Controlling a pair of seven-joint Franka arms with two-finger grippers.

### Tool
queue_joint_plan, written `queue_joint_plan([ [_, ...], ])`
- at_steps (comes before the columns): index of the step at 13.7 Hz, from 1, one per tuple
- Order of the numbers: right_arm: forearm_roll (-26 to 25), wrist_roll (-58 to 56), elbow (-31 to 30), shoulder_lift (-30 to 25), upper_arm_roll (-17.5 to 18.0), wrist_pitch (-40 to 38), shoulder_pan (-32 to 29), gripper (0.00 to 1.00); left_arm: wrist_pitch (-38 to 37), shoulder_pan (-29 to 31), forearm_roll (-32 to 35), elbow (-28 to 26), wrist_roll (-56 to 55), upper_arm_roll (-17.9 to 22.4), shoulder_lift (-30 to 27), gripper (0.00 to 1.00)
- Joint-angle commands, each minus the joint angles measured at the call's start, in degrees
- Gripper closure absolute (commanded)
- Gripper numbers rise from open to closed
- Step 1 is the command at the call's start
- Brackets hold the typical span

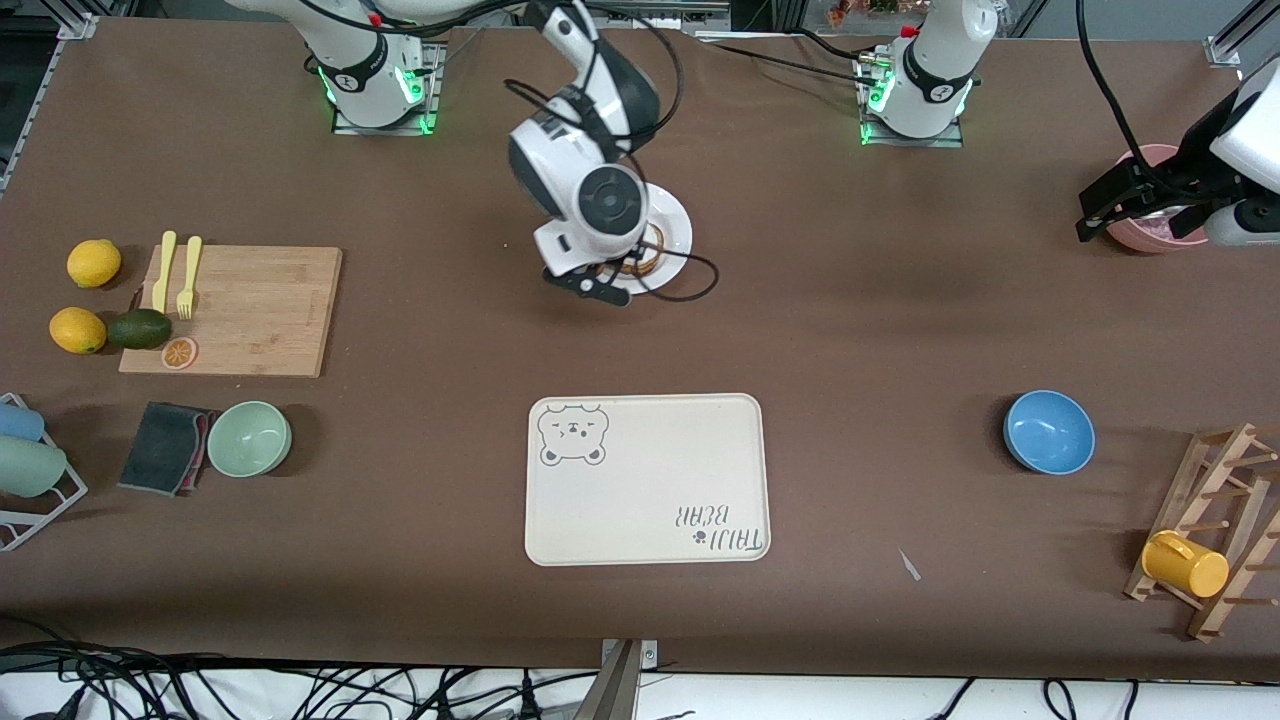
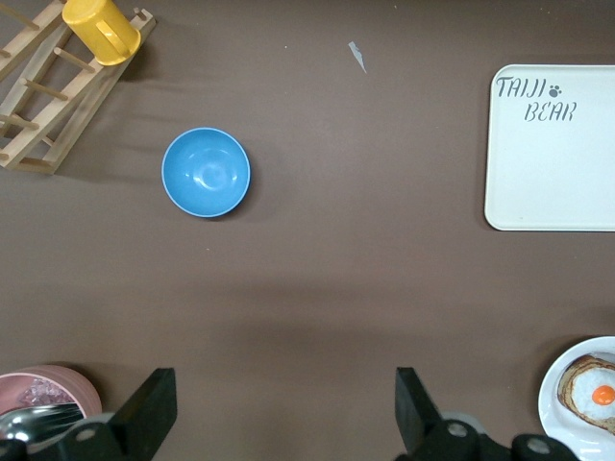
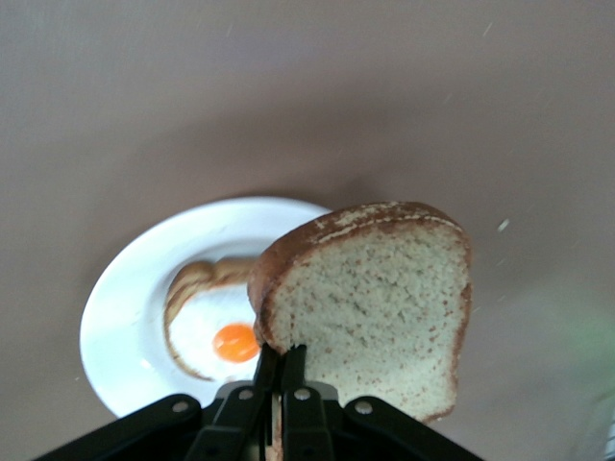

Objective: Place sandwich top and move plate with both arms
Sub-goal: 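Lower the bread onto the egg toast and open the right gripper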

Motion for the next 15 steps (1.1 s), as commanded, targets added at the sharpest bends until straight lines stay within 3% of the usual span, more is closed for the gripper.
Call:
queue_joint_plan([
  [1,0.99,4.62,2.13,2.79,-0.65,2.09,3.85,1.0,-0.85,0.16,-0.98,1.45,-0.13,0.04,0.54,0.0],
  [6,-0.5,6.47,2.13,4.56,-0.74,4.73,6.32,1.0,-0.85,0.07,-0.89,1.45,-0.13,0.04,0.54,0.0],
  [7,-0.33,6.47,2.13,4.73,-0.82,4.73,6.41,0.91,-0.85,0.07,-0.89,1.45,-0.13,0.04,0.54,0.0],
  [8,-0.32,6.65,2.13,4.91,-0.82,4.73,6.41,0.29,-0.85,0.07,-0.89,1.45,-0.13,0.04,0.54,0.0],
  [9,-0.67,7.26,2.13,4.82,-0.91,4.73,6.5,0.0,-0.85,0.07,-0.89,1.45,-0.13,0.04,0.54,0.0],
  [15,-1.38,6.12,4.14,3.15,-2.4,3.85,5.98,0.0,-0.85,0.07,-0.89,1.45,-0.13,0.04,0.54,0.0],
])
